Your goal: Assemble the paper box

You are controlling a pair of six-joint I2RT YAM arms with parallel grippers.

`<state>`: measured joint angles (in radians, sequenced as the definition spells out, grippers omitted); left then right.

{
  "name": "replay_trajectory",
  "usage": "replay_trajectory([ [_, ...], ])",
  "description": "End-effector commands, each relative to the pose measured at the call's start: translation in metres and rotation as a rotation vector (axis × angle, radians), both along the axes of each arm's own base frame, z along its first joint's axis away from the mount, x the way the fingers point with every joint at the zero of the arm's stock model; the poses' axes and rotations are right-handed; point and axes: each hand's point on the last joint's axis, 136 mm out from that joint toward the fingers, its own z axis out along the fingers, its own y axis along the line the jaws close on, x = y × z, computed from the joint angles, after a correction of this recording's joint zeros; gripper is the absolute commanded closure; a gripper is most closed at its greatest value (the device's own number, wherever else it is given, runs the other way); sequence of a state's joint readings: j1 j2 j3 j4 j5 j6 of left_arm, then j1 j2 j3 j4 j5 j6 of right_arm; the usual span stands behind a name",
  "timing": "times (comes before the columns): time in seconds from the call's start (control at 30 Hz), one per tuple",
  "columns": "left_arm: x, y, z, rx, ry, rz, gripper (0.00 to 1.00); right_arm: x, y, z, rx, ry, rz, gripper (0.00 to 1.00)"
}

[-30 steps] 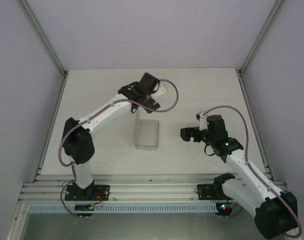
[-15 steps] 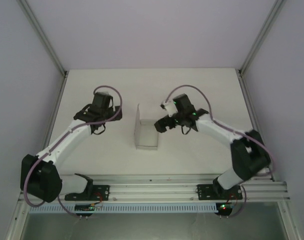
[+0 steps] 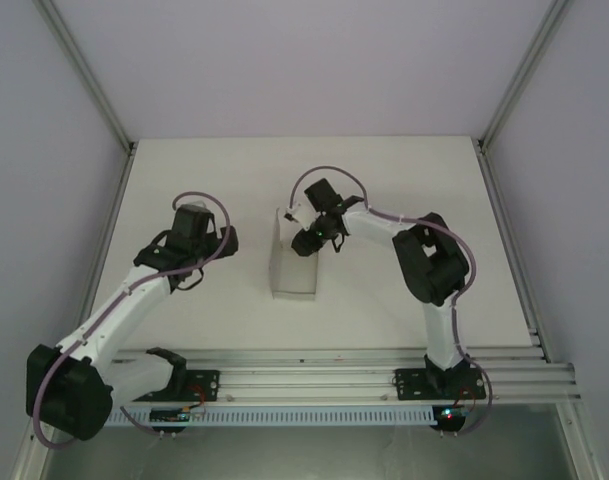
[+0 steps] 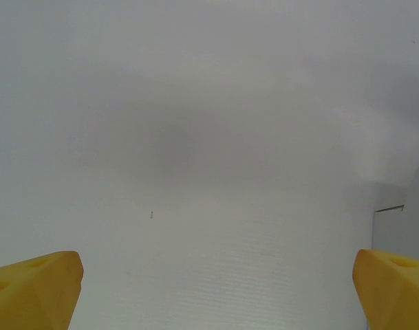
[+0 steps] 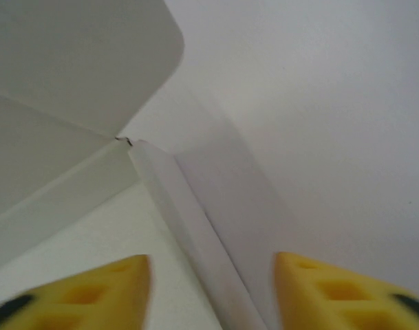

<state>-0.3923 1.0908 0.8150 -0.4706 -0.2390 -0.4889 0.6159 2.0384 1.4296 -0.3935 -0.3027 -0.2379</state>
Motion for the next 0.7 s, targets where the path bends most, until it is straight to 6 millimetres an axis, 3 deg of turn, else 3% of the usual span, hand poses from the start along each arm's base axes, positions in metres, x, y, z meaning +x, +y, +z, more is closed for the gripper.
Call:
replay_trajectory([
  [0.0,-0.001,0.003,0.006,-0.021,-0.019,0.026,0.01,0.005,-0.008,-0.005,-0.058,-0.023,-0.062,0.82],
  [0.2,-0.004,0.01,0.018,-0.032,-0.061,0.068,0.0,0.012,-0.049,0.0,-0.119,-0.111,-0.383,0.98],
  [0.3,-0.005,0.014,0.023,-0.033,-0.083,0.081,0.0,0.006,-0.077,0.005,-0.169,-0.139,-0.639,1.0],
  [0.37,-0.005,0.014,0.025,-0.038,-0.09,0.083,0.01,-0.016,-0.099,-0.004,-0.256,-0.123,-0.798,1.0],
  [0.53,-0.002,0.003,0.023,-0.062,-0.089,0.026,0.0,-0.047,-0.113,-0.007,-0.37,-0.131,-0.953,0.98],
  [0.67,0.0,-0.018,0.017,-0.09,-0.067,-0.094,0.0,-0.055,-0.1,-0.007,-0.315,-0.107,-0.961,0.92],
])
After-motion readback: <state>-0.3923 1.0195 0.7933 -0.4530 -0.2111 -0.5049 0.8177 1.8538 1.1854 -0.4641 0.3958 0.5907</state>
